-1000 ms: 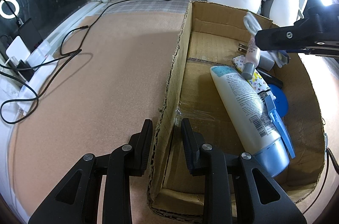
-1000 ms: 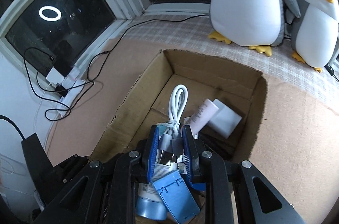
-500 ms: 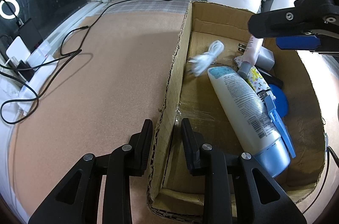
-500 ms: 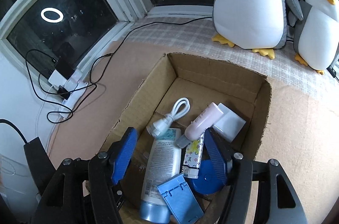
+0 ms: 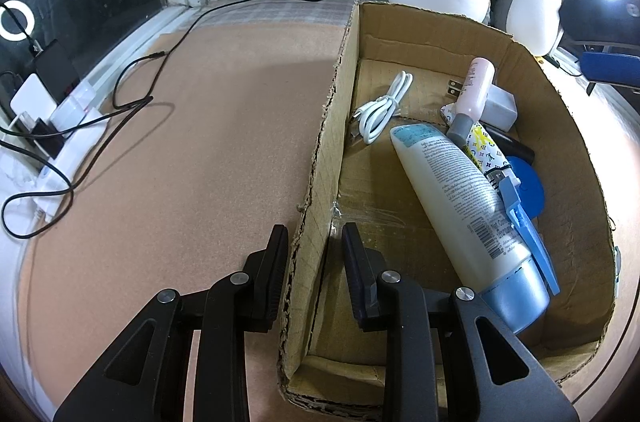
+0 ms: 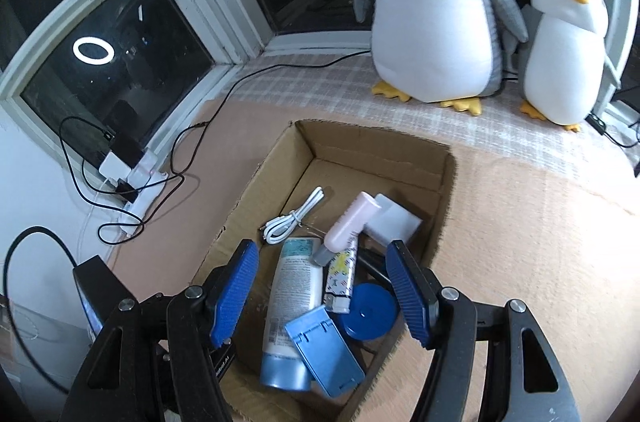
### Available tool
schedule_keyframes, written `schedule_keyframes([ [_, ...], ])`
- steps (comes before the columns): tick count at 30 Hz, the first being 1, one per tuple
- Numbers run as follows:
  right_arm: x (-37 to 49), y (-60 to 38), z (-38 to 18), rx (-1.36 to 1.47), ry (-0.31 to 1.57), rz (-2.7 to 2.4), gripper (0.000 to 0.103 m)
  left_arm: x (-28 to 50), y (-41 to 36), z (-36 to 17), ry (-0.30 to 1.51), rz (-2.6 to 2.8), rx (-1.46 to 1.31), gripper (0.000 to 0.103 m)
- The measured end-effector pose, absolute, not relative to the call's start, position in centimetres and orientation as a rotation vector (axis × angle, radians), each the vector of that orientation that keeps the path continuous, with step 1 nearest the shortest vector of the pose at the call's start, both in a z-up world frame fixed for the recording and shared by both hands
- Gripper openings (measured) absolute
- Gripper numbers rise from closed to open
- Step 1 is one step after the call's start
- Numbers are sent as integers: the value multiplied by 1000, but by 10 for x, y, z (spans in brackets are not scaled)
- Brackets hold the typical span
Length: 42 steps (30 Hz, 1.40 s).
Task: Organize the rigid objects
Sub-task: 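Return the right tool and grasp the blue-capped clear bottle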
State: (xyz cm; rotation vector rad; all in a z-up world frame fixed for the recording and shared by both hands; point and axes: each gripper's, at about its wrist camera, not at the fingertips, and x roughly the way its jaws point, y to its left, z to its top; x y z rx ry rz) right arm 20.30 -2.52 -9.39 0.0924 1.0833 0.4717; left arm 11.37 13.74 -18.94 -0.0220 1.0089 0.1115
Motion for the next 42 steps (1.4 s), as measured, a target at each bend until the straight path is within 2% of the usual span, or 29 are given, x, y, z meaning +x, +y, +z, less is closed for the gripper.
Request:
schedule_keyframes([
  [18,145,-118,-29,180,1022,339,62,114,136,-188,1008,104,-7,26],
  [26,110,-170,-19,196,1011,250,62,114,135,-188,1008,102,-1,26],
  [37,73,-189,-86,78,1046,151,61,115,135,-188,1011,105,11,26],
  [42,76,-184,-124,70,1111,153,50,116,134,-188,1012,107,14,26],
])
